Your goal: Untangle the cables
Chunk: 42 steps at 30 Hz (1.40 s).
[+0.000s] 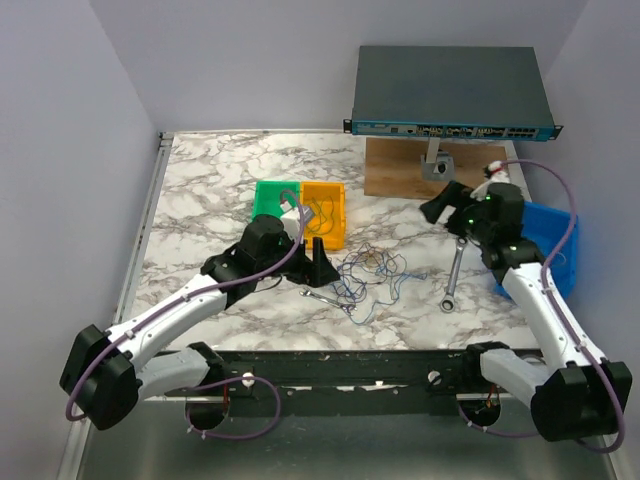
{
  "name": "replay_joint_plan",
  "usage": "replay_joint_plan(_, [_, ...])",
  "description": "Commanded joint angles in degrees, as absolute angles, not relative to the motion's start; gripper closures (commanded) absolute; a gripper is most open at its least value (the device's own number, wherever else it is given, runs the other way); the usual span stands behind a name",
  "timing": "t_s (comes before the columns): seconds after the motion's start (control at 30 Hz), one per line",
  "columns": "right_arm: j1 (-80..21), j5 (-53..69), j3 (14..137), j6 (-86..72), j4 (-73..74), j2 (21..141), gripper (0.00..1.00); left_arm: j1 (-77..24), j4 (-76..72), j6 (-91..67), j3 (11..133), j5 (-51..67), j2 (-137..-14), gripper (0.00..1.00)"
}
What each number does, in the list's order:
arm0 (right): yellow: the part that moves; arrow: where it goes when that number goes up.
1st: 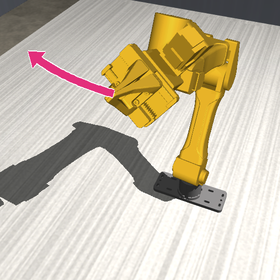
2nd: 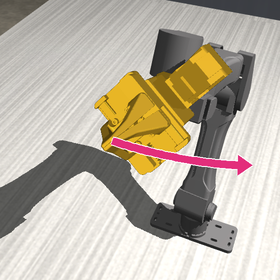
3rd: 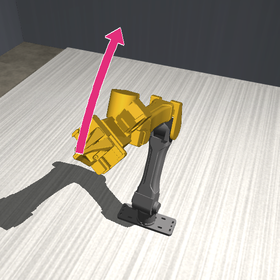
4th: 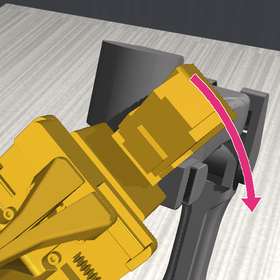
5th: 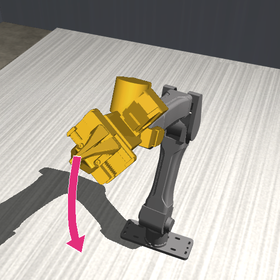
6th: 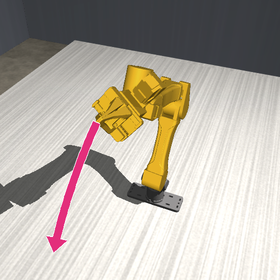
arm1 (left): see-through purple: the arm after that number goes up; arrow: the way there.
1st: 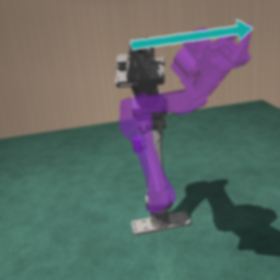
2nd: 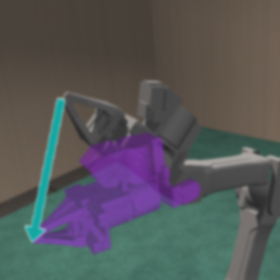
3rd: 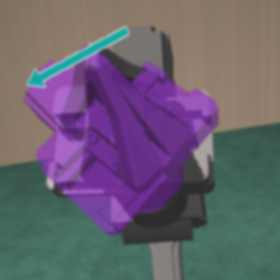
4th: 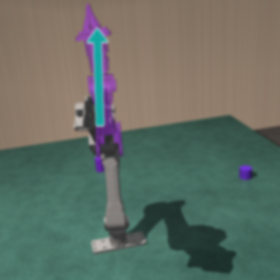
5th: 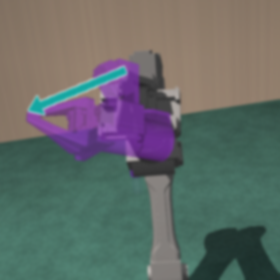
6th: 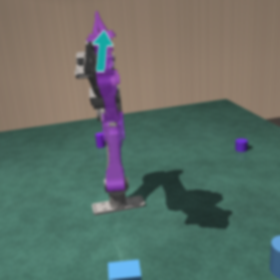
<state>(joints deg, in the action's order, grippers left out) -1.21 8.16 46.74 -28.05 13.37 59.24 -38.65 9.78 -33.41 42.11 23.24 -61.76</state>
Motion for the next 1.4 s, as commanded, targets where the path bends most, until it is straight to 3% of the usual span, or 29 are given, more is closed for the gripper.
replay_joint_plan(0.0, [-11.9, 13.5, 45.6, -24.6, 13.4, 61.1, 0.11, -42.1, 0.3, -34.8, 39.1, 15.3, -63.6, 0.24])
replay_joint_plan(0.3, [-24.4, 2.7, 40.5, -28.4, 15.6, 65.0, 0.29, -49.0, 1.8, -31.2, 39.8, 3.3, -69.9, 0.3])
replay_joint_plan(0.43, [-28.8, 3.3, 38.8, -31.1, 14.5, 66.7, 0.35, -49.7, 2.8, -30.9, 41.7, 1.2, -74.0, 0.32])
replay_joint_plan(0.77, [-35.1, 7.3, 31.1, -40.1, 2.0, 70.6, 0.4, -49.3, -1.1, -31.9, 39.6, 1.2, -75.1, 0.37])
replay_joint_plan(1.03, [-40.5, 5.8, 32.1, -44.0, -5.2, 78.2, 0.41, -48.7, -1.1, -30.1, 37.3, 0.4, -70.3, 0.37])
replay_joint_plan(1.07, [-41.3, 5.3, 32.7, -44.3, -5.2, 79.1, 0.44, -48.7, -1.0, -29.9, 37.0, 0.4, -69.7, 0.37])
replay_joint_plan(1.23, [-42.8, 2.5, 35.1, -45.3, -3.1, 80.4, 0.96, -48.6, -1.3, -26.4, 35.5, 2.0, -66.3, 0.37])
replay_joint_plan(1.37, [-43.5, 1.6, 36.2, -44.0, -0.5, 76.1, 0.99, -48.6, -3.5, -23.3, 34.2, 5.2, -63.6, 0.37])
